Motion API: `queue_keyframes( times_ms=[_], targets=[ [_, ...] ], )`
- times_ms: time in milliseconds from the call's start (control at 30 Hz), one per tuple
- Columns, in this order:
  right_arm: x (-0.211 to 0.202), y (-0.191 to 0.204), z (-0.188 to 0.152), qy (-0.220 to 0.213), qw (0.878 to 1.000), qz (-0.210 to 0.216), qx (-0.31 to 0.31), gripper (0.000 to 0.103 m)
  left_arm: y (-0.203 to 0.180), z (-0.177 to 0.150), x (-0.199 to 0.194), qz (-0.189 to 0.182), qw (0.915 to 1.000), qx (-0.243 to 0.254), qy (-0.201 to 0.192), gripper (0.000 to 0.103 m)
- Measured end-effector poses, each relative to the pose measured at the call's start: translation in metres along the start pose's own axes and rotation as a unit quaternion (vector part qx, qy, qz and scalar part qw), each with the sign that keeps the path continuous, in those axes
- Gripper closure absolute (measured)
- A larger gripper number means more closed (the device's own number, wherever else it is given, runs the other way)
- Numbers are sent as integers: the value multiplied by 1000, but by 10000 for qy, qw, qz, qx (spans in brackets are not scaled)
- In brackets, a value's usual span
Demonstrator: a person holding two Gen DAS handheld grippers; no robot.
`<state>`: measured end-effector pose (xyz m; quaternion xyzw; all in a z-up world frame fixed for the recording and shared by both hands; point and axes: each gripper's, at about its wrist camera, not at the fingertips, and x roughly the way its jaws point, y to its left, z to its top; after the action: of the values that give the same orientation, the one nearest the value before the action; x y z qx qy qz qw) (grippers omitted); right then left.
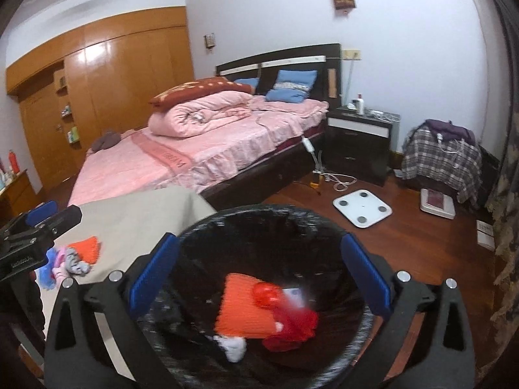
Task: Collect trash
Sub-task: 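Drop the red bag and red glove into the bin with both grippers, then grasp the blue plastic bag with the left gripper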
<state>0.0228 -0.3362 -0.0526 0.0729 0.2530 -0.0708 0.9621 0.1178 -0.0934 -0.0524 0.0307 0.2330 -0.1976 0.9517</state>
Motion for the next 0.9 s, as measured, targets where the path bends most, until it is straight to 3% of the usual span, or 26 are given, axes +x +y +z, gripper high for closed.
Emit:
queue_keyframes(
  times_ms=[567,733,900],
  targets=[
    [29,142,-13,279,9927,1081,-451,5,114,-52,-50,1327,9902,-425,124,6],
    [44,181,-21,344,9895,1261,-618,5,158,-73,-56,1801,9818,-568,186,8],
    [61,218,-31,444,9865,1352,-809,5,200,-97,-53,2203,9716,-762,412,16]
  ],
)
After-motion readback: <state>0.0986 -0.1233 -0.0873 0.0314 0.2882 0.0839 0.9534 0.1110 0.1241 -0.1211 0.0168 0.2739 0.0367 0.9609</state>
